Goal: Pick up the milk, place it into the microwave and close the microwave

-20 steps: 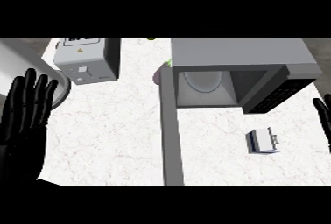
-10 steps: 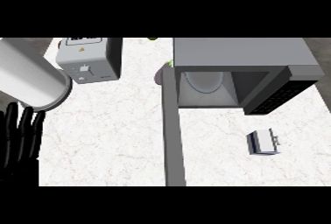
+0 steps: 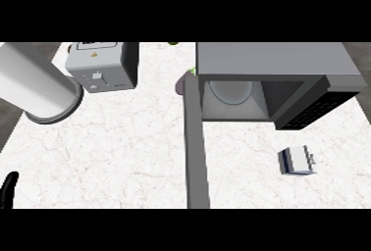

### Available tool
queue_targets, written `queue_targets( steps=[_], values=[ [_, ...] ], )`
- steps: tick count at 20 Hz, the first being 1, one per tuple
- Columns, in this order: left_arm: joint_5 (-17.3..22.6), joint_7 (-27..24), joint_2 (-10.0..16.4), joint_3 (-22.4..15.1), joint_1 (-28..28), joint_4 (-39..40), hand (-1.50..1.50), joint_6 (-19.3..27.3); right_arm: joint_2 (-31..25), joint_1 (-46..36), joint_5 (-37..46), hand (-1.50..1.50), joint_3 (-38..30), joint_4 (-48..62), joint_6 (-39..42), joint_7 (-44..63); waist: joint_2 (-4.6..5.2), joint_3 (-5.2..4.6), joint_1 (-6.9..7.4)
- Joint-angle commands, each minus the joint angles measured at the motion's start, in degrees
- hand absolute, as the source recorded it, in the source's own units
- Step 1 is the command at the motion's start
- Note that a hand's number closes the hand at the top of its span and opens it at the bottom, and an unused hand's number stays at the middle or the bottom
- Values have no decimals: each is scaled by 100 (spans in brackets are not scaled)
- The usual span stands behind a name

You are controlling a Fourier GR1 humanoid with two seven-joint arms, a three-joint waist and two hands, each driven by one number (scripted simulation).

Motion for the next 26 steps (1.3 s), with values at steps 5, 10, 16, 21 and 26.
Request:
queue_targets(
  steps=[5,10,16,21,26],
  values=[
    [818,-890,158,701,1037,187,-150,-895,452,-309,980,-150,7,517,218,-512,6,0,34],
    [750,-1232,-44,562,1822,-253,-150,-1220,688,-744,1701,-150,191,836,-192,-465,4,2,96],
    [806,-1794,-87,803,2077,165,-150,-1626,608,-1197,2292,-150,313,1412,-263,-722,6,1,78],
    [913,-1666,-44,1006,2065,61,-150,-1702,504,-1619,3081,-150,253,2592,-544,-1642,21,5,49],
    [1076,-1891,-64,1235,2092,389,-150,-1963,494,-2159,3482,-150,286,3540,-1044,-1951,24,5,53]
  ],
)
